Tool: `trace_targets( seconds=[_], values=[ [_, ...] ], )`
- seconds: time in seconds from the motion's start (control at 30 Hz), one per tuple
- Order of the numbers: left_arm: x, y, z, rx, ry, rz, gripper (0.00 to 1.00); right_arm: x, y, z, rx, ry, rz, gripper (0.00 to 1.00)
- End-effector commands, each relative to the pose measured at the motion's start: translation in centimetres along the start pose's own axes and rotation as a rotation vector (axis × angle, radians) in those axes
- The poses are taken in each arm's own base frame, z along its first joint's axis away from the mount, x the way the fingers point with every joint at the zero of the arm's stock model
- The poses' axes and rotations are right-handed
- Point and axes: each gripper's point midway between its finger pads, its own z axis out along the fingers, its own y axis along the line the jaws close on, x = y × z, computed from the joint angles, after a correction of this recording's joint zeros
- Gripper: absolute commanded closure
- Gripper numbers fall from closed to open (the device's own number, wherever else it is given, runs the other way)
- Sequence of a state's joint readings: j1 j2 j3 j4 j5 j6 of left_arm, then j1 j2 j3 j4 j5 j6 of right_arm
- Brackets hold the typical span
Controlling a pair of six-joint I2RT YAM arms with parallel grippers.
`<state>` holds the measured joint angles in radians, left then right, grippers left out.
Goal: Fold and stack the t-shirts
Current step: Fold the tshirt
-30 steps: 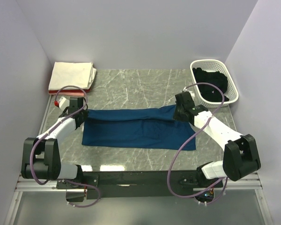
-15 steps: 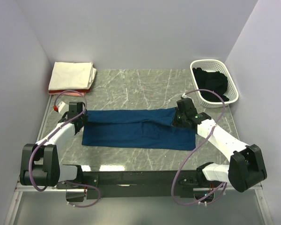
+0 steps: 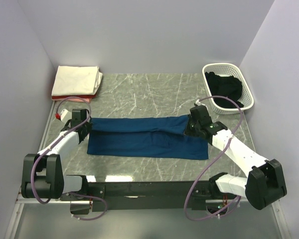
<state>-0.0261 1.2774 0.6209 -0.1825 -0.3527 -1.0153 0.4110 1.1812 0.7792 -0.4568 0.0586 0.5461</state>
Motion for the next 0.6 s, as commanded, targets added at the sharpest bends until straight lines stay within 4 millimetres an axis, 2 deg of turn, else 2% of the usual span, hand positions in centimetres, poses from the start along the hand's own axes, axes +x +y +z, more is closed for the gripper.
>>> trace_targets(
  seconds=[0.0, 0.07, 0.1, 0.17, 0.2, 0.3, 0.37, 0.4, 0.43, 0.5, 0.53, 0.57],
  values=[
    [-0.3, 0.1, -0.4, 0.025, -0.011, -0.017, 0.89, 1.2, -0.1, -0.2, -0.028, 0.007, -0.006, 0.83],
    [-0.2, 0.3, -0.5, 0.026, -0.011, -0.026, 0.73, 1.5, 0.2, -0.4, -0.056, 0.006, -0.008, 0.69],
    [-0.1, 0.4, -0.6, 0.026, -0.011, -0.028, 0.68, 1.8, 0.6, -0.6, -0.086, 0.019, -0.011, 0.57],
    [-0.7, 0.2, -1.1, 0.041, -0.026, -0.040, 0.53, 1.5, 1.0, -1.2, -0.112, 0.003, -0.015, 0.45],
    [-0.9, 0.0, -1.4, 0.050, -0.034, -0.041, 0.52, 0.9, 1.3, -1.6, -0.122, -0.012, -0.015, 0.39],
    [-2.0, -1.1, -2.3, 0.092, -0.054, -0.040, 0.49, -0.9, 1.4, -2.2, -0.128, -0.040, 0.003, 0.37],
    [-2.3, -2.4, -2.9, 0.137, -0.048, -0.018, 0.48, -2.2, 0.6, -1.7, -0.121, -0.040, 0.037, 0.37],
    [-2.3, -2.9, -3.1, 0.152, -0.047, -0.009, 0.48, -3.4, 0.8, -1.9, -0.132, -0.057, 0.052, 0.37],
    [-2.4, -3.6, -3.3, 0.178, -0.050, 0.000, 0.48, -3.7, 0.8, -1.4, -0.145, -0.039, 0.062, 0.38],
    [-1.6, -5.4, -4.1, 0.230, -0.024, 0.043, 0.48, -5.8, 0.6, -1.2, -0.135, -0.074, 0.081, 0.39],
    [-1.1, -6.2, -4.3, 0.248, -0.015, 0.061, 0.48, -5.9, 0.3, -0.3, -0.111, -0.055, 0.081, 0.39],
    [0.0, -8.0, -5.3, 0.294, -0.002, 0.114, 0.48, -6.2, 0.2, -0.1, -0.098, -0.060, 0.082, 0.40]
  ],
)
